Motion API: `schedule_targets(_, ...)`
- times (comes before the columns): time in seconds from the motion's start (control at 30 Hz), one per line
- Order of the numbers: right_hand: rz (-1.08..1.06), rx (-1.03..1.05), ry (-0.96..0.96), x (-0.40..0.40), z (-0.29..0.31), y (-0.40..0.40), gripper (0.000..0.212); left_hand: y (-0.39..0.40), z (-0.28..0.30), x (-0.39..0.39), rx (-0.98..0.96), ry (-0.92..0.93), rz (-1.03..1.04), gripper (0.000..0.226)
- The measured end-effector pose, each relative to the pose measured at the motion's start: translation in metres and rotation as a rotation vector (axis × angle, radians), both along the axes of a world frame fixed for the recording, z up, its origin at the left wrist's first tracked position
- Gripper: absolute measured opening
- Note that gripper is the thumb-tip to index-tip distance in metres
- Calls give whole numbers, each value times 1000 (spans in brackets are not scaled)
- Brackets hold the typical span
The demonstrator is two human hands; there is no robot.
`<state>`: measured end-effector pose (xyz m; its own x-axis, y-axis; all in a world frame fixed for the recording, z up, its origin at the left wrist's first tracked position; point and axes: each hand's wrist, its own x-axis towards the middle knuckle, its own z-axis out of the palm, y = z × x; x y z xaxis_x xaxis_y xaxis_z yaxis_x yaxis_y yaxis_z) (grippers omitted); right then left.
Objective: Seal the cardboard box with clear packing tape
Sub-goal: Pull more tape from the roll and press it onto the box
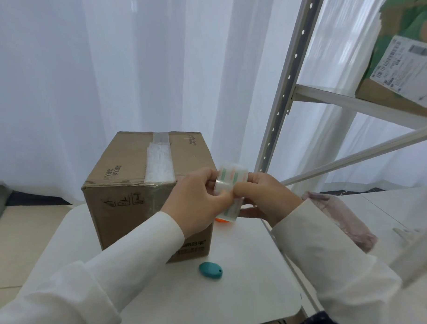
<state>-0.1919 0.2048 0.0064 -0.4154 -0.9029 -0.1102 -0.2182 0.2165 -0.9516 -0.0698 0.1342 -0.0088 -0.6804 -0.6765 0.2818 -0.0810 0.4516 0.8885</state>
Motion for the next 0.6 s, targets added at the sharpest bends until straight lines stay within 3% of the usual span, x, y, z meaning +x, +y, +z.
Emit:
schedule_targets(0.23, -40, -1, 66, 3, -8, 0, 55, 1, -4, -2, 111, 7, -23, 11)
schedule_targets(0.4, -31, -13, -11, -1, -13, 1, 20, 0, -8, -2, 166, -18, -6, 20)
schedule_targets(0.6, -12, 11, -96, -1, -16, 0, 19, -6, -8, 2, 232, -43, -26, 16)
